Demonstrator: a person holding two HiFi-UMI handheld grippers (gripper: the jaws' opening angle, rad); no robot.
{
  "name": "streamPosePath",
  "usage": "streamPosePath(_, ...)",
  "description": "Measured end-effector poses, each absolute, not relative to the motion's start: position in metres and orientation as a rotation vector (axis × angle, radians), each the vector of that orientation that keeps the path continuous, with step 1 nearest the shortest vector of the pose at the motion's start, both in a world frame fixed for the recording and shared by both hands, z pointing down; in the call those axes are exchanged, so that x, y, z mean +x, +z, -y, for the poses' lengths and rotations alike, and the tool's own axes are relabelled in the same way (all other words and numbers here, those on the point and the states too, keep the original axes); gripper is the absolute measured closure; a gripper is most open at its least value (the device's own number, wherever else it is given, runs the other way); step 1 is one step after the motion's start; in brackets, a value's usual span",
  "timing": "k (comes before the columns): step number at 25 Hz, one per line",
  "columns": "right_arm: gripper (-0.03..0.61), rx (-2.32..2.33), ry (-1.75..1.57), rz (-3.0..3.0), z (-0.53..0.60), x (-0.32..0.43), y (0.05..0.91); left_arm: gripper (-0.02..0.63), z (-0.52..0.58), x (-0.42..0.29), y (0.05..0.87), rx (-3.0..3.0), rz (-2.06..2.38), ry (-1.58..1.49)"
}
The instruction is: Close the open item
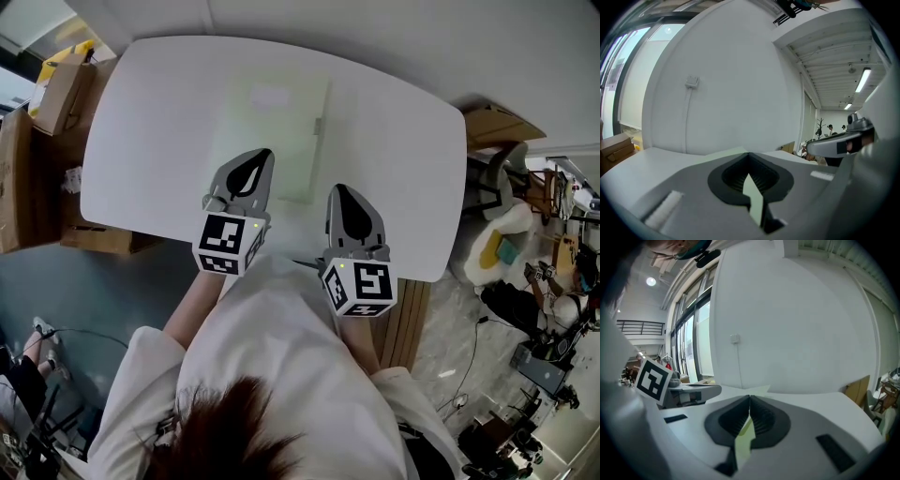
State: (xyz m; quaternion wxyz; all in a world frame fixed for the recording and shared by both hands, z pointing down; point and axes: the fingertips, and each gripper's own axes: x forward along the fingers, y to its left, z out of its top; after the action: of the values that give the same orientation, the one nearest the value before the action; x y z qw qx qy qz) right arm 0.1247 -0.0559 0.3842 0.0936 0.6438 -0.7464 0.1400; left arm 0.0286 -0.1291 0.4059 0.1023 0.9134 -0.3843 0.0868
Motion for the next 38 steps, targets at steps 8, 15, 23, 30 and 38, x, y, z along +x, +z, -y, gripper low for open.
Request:
streamPosePath(8, 0.568, 1.878, 0.387, 2.231, 0.055, 0.113, 0.38, 0.606, 0.127, 0.002, 0.372, 2.718, 1.231, 0.137)
streamPosePath(15, 0.569, 1.814, 0.352, 2.266, 0.056, 0.091, 0.378, 0.606, 0.122, -0.026, 0.351, 2.719, 1.311, 0.063)
streamPosePath(23, 0.569, 1.783, 0.311, 2.309, 0.052, 0.085, 0.368, 0.606, 0.105, -0.043, 0.329, 2.712, 1.39, 0.005)
streamPosePath(30, 0.568, 1.796, 0.309, 2.314, 0.048, 0.081, 0.364, 0.606, 0.09, -0.054, 0.307, 2.733, 1.417, -0.056)
streamPosePath(38, 0.568, 1.816, 0.308, 2.301, 0.046, 0.077, 0.358, 0.606, 0.085, -0.054, 0.299, 2.749, 1.411, -0.069)
